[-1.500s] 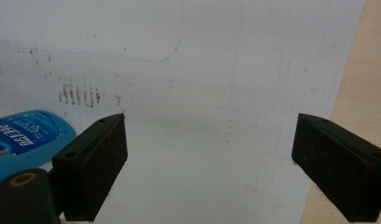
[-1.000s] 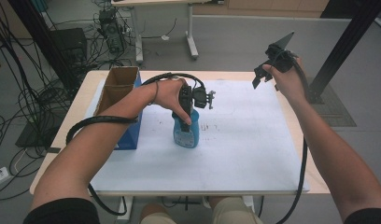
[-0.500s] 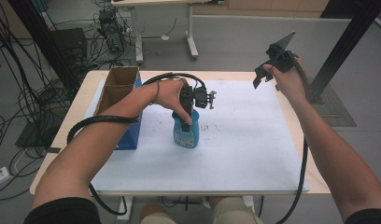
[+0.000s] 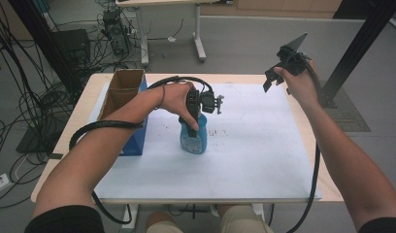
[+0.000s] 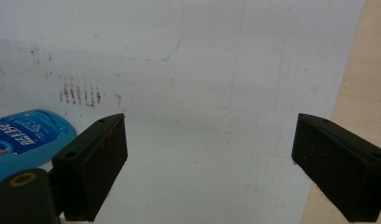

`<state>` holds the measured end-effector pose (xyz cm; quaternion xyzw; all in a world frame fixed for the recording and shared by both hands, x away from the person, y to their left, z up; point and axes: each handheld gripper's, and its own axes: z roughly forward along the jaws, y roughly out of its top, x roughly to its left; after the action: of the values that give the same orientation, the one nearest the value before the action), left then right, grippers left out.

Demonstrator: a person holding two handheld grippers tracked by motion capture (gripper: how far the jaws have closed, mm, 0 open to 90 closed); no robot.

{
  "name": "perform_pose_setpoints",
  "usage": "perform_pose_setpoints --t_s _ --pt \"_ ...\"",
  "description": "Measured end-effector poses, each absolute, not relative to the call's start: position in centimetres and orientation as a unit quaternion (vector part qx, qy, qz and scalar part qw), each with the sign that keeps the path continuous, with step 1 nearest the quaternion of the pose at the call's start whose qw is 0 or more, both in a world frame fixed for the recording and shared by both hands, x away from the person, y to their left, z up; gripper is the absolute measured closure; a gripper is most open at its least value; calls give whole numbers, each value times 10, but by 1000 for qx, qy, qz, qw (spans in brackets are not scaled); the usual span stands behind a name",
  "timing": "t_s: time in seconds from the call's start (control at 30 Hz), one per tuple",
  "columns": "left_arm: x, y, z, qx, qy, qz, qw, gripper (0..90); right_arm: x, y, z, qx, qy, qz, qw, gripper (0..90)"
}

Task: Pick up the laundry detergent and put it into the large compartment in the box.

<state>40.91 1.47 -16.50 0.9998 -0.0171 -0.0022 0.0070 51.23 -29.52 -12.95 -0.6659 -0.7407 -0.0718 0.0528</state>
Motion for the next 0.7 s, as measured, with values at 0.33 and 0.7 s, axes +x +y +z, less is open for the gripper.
perform_pose_setpoints --t_s 0.33,0.7 --pt "404 18 -167 1000 -28 10 11 131 513 -294 -130 -666 -741 -72 53 106" --pt "400 17 -168 999 -39 21 10 228 514 -293 -131 -666 -741 -71 54 107"
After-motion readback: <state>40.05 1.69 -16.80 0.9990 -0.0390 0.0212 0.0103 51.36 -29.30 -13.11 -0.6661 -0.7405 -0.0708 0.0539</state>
